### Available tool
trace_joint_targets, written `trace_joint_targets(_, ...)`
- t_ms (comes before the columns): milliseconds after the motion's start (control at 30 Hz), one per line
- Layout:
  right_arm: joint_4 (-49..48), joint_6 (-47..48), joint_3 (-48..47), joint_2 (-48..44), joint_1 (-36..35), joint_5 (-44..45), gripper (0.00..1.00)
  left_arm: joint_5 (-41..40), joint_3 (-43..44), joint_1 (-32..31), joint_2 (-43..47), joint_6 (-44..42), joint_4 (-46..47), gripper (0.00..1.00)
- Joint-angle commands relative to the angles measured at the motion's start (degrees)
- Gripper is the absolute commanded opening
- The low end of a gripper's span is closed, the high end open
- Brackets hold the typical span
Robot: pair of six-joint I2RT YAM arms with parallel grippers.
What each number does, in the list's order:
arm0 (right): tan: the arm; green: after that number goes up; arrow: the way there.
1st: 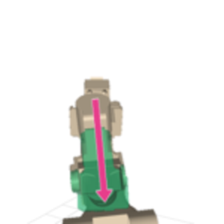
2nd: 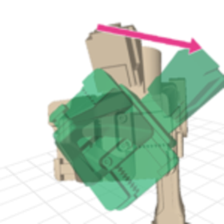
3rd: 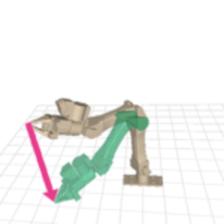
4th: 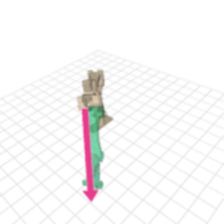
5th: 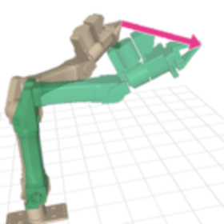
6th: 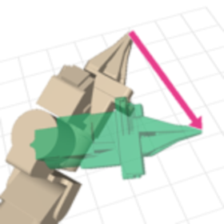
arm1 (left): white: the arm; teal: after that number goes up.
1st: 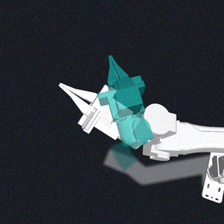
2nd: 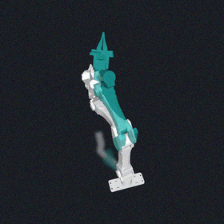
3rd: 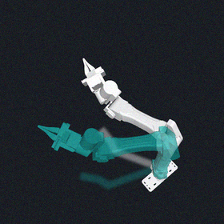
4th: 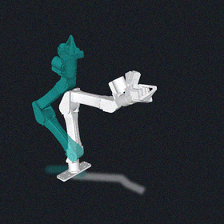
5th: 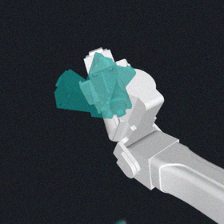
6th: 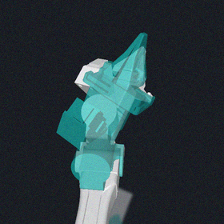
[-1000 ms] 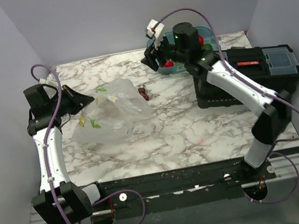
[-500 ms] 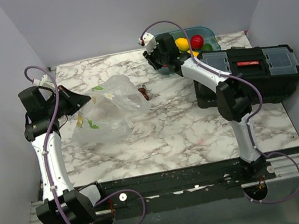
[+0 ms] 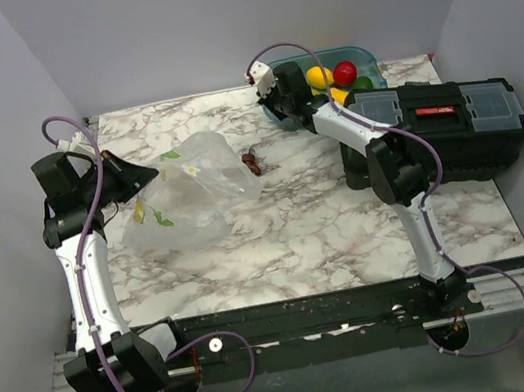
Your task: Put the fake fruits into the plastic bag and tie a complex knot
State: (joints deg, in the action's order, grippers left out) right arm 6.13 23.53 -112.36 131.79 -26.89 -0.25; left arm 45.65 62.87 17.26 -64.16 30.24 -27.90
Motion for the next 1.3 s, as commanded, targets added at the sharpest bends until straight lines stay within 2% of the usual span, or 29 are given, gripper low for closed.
trace_joint_targets(0,-0.81,4.09,0.26,2.42,1.34,0.69,0.01,0.76,-1.07,0.5,1.92,0.44,1.24,0.0)
trace_joint_targets(267,4.39,7.67,-0.19,5.02,1.56,-6.38,0.01,0.58,-0.83,0.44,2.38,-0.44,0.4,0.0)
trace_joint_targets(433,12.13,5.87,-4.85,7.46,1.51,-14.04,0.01,0.74,-0.42,0.43,2.43,-0.36,0.27,0.0)
trace_joint_targets(600,15.69,2.03,-6.06,7.48,1.11,-21.28,0.01,-0.08,0.74,0.46,2.71,-1.6,-1.0,0.0)
trace_joint_targets(900,8.58,-9.07,1.72,2.0,-3.94,-24.84,0.02,-2.67,0.69,0.45,2.98,-3.86,-3.96,0.0)
trace_joint_targets(1100,6.59,-13.52,-0.38,3.36,-7.83,-24.23,0.05,-4.18,-3.41,1.81,5.0,-4.42,-6.02,0.0)
trace_joint_targets(1167,6.23,-15.27,-2.01,3.73,-8.32,-24.81,0.09,-3.12,-6.43,2.94,5.96,-3.01,-5.39,0.0)
trace_joint_targets(1267,6.45,-17.49,-3.48,2.21,-8.26,-26.83,0.21,-1.76,-11.05,4.2,7.78,-2.0,-3.14,0.0)
